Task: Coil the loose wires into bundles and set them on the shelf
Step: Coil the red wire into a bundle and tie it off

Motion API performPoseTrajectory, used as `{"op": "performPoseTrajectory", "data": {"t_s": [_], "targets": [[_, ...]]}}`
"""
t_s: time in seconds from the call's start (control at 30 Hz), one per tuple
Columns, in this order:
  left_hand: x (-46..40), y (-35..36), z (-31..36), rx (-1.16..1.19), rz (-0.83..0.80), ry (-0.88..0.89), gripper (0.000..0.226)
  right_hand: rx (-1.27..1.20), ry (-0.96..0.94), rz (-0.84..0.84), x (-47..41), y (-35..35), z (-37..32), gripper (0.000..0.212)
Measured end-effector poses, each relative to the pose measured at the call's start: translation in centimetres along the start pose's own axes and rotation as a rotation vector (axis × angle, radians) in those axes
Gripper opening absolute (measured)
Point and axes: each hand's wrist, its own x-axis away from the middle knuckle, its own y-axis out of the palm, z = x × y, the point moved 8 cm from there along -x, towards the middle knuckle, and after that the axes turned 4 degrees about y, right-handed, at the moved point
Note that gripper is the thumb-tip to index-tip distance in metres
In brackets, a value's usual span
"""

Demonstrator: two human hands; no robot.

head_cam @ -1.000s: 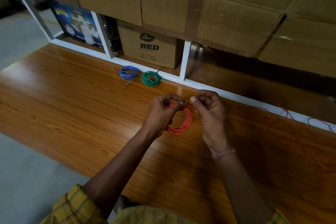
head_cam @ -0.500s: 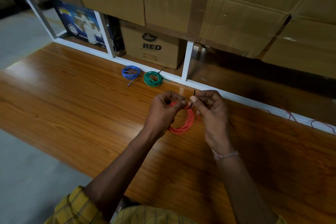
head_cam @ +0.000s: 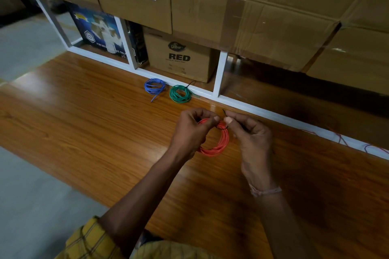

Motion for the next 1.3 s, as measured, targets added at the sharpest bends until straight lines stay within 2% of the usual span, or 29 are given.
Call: {"op": "performPoseTrajectory", "data": {"t_s": [0.2,0.33,0.43,0.7,0.97,1.3], "targets": [[0.0,0.8,0.1,0.042,-0.075,-0.012,0.009,-0.033,0.008,0.113,-1.1,-1.1,0.1,0.017],[-0.1,1.4,0.7,0.034,-0.1,0.005,0.009,-0.048,-0.014,0.132,-1.3,-1.0,-0.3,0.017],[-0.3,1.0,0.7,0.028,-0.049,-0.006,0.01,-0.037,-0.052,0.134,-0.7,-0.9,-0.9,0.017],[-0.3,0.6,1.1,0.054,0.102,0.022,0.013,0.186,-0.156,0.043,0.8,-0.1,-2.6,0.018],[0.1,1.3,0.6,0.043,0.101,0.044,0.023,0.343,-0.149,0.009,0.7,0.2,-3.3,0.016],[0.0,1.4,0.2,0.031,0.103,0.062,0.017,0.424,-0.147,0.021,0.5,-0.1,-3.4,0.014]]}}
